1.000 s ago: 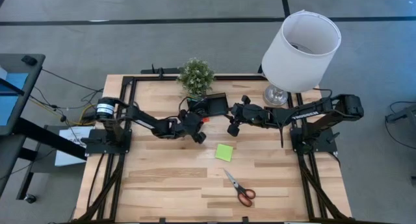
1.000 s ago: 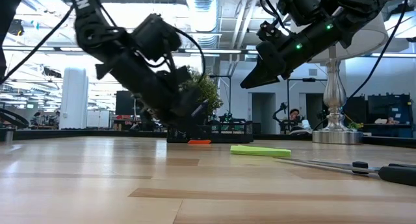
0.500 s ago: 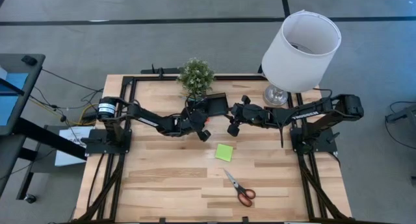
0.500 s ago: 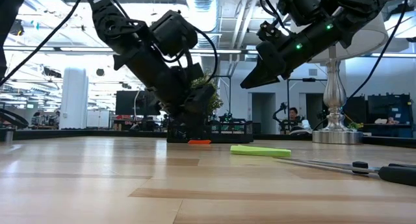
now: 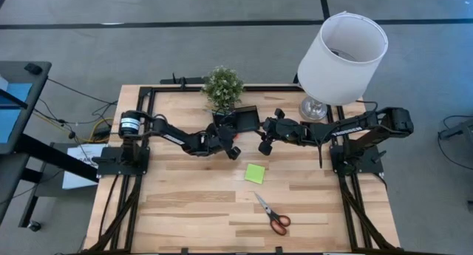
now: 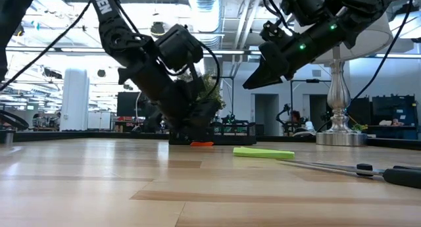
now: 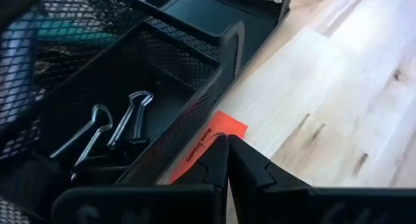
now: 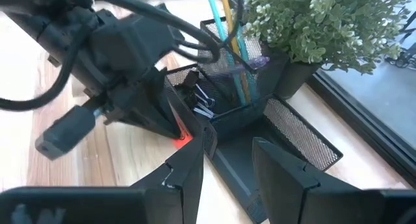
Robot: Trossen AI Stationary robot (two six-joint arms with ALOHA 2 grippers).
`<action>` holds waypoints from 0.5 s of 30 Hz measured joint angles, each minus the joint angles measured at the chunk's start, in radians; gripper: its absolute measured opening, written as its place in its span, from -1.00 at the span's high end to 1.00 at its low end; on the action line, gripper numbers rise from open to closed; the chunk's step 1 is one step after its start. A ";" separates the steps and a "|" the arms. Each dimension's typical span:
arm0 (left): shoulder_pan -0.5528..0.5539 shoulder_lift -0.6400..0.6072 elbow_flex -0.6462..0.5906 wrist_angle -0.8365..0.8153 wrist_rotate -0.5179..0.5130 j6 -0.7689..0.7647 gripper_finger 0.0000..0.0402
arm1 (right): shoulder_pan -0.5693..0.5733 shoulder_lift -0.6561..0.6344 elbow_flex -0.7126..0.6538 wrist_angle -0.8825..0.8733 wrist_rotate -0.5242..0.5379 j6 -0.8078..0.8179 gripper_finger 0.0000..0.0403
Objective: Pick and place office supplies into organizer
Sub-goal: Put the orange eraser into the black organizer
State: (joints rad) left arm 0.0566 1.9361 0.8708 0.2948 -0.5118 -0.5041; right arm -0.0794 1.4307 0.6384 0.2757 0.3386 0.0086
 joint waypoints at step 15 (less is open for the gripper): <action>-0.066 0.022 0.000 -0.039 0.068 -0.059 1.00 | 0.000 0.000 0.000 -0.004 0.000 0.000 0.37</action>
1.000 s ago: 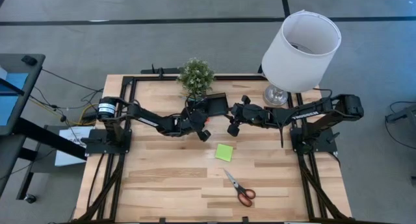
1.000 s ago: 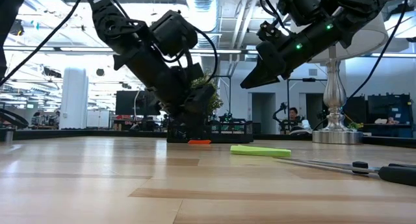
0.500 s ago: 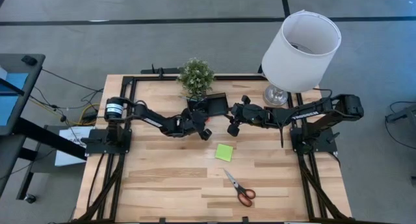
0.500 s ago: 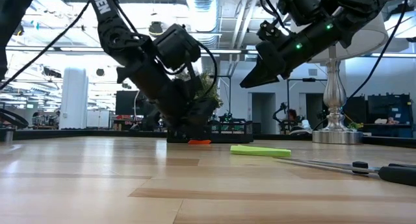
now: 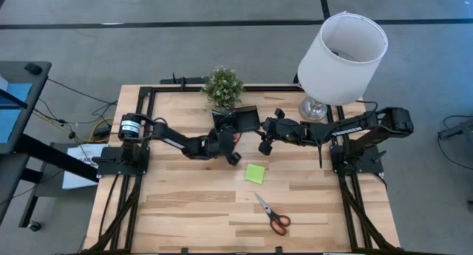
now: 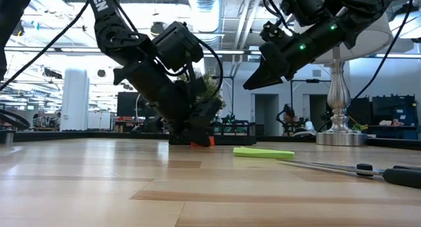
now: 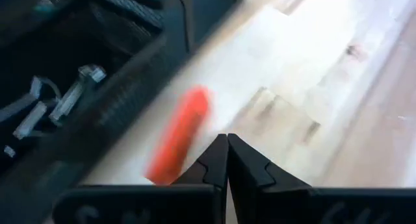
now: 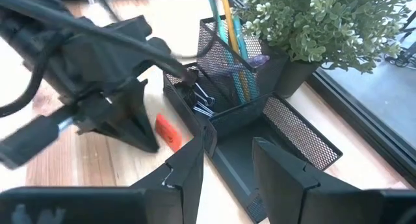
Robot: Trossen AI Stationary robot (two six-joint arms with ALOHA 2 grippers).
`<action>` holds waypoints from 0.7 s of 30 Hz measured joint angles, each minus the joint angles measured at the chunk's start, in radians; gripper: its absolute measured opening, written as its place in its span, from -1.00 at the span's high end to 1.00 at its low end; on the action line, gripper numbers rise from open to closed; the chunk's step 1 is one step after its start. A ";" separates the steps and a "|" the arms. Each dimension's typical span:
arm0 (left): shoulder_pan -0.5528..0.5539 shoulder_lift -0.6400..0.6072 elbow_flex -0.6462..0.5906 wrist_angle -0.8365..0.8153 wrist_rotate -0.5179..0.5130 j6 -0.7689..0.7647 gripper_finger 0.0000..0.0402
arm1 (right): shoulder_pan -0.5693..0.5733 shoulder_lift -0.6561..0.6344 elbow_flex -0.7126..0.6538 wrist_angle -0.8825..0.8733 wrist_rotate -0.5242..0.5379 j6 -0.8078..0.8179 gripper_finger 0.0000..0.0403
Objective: Pick and place office supplies into organizer
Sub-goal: Put the orange eraser into the black organizer
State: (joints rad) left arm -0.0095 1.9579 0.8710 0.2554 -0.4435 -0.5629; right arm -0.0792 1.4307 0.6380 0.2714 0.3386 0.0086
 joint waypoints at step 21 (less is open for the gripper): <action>0.011 -0.108 -0.004 -0.060 -0.106 0.090 1.00 | 0.000 0.000 0.000 -0.001 0.001 0.000 0.37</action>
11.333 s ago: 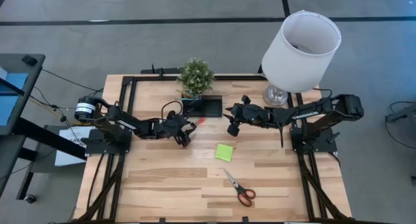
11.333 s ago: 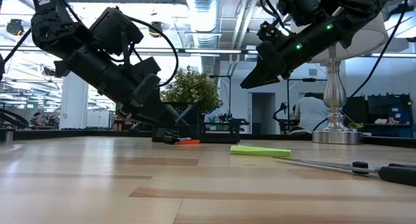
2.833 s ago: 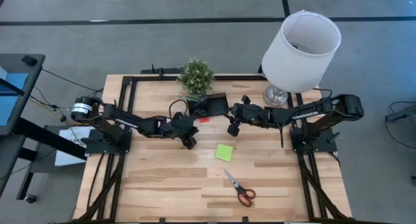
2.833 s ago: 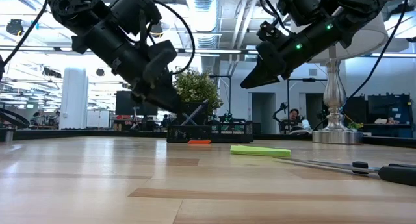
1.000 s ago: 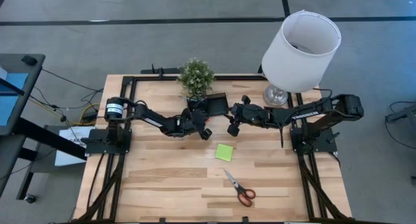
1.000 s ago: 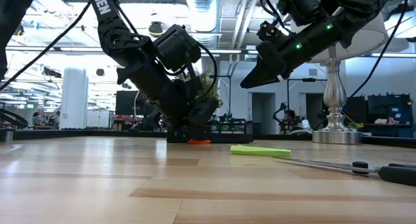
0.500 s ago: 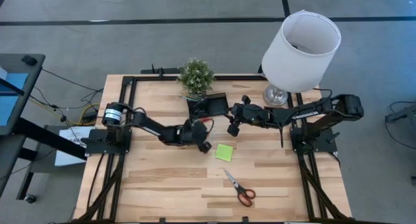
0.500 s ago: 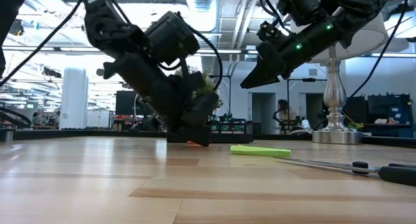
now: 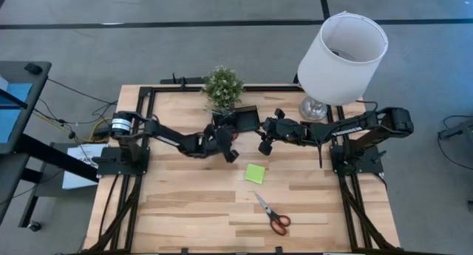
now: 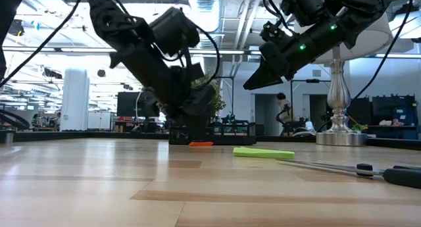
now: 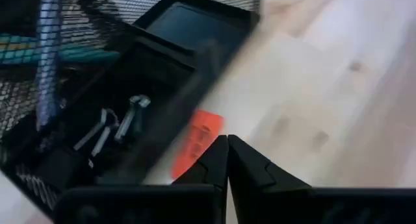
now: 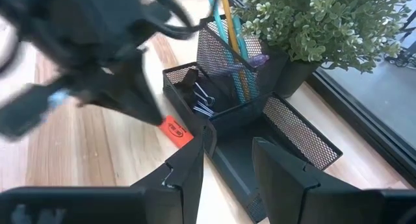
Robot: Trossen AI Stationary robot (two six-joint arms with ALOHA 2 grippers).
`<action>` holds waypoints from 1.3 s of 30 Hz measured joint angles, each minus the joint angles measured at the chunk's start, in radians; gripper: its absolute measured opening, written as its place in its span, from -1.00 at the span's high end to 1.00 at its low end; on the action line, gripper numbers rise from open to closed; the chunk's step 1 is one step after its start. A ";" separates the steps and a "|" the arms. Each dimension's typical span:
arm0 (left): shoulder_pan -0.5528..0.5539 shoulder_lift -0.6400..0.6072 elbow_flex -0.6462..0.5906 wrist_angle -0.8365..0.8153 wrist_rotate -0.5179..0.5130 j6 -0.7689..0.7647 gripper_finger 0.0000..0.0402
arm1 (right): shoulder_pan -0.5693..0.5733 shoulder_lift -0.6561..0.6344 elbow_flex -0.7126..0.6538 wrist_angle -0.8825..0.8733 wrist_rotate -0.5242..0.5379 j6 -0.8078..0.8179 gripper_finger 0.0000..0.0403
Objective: Pick and place office supplies into organizer
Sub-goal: Put the orange eraser into the black organizer
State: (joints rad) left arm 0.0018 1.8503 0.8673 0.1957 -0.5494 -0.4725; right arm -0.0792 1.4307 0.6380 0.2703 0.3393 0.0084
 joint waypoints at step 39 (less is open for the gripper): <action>-0.235 -0.024 -0.009 -0.017 0.084 -0.100 1.00 | 0.000 0.000 0.000 0.001 -0.001 0.000 0.37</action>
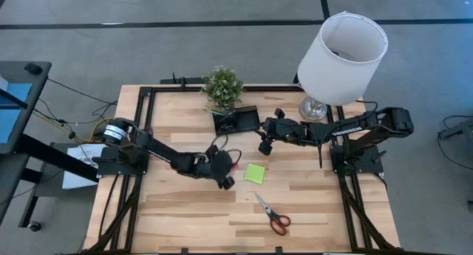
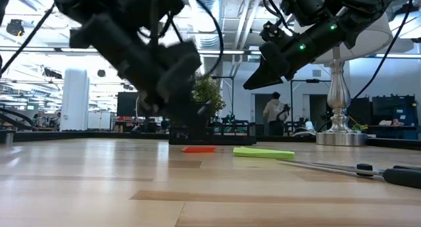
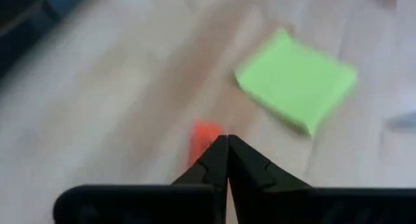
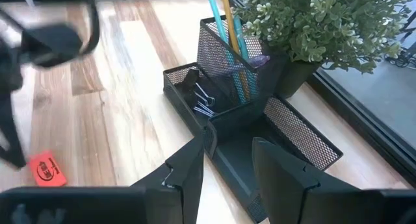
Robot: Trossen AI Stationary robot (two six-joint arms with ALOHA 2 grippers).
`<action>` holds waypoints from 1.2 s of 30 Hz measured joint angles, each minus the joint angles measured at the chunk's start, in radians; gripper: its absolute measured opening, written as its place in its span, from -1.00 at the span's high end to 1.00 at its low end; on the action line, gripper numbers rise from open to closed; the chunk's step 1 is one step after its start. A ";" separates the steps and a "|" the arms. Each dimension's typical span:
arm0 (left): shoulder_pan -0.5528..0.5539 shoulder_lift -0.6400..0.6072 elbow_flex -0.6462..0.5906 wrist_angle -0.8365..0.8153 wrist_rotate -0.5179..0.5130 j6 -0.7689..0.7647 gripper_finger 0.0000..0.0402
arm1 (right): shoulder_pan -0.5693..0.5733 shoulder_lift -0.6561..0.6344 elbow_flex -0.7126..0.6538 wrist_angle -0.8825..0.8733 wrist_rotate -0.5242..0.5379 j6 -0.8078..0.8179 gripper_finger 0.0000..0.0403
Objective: Pick and place office supplies into organizer
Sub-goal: Put the orange eraser into the black organizer
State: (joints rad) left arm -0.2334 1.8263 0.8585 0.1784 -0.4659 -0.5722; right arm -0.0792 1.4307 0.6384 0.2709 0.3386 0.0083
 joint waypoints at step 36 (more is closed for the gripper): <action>0.037 -0.056 -0.140 0.108 0.138 0.269 0.21 | 0.000 0.000 0.000 0.000 0.000 0.000 0.37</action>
State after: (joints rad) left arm -0.1959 1.7699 0.7187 0.2862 -0.3274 -0.3033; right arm -0.0792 1.4307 0.6384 0.2707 0.3386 0.0084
